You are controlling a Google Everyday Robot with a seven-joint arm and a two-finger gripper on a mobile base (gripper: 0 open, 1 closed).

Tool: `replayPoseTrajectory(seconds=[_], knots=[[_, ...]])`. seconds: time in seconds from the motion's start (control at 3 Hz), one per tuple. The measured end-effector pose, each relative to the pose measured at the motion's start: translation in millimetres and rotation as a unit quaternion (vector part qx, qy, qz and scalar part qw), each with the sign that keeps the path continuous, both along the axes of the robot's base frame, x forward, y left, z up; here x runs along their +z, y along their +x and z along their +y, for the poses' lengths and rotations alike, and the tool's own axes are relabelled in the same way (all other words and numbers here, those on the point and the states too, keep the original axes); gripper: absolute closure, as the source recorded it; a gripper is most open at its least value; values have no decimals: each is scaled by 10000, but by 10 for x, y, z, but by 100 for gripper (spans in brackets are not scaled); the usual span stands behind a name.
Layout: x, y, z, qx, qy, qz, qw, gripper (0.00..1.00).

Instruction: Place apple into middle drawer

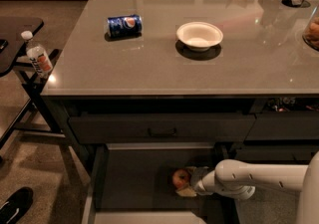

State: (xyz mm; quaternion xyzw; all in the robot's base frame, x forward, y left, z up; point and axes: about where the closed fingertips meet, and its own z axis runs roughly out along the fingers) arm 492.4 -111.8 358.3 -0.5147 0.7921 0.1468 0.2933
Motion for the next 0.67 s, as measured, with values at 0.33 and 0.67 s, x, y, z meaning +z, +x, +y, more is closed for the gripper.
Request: replayPoseTrajectory(seconds=[0.33, 0.67], knots=[[0, 0, 1, 0, 0, 0, 10000, 0], [0, 0, 1, 0, 0, 0, 10000, 0]])
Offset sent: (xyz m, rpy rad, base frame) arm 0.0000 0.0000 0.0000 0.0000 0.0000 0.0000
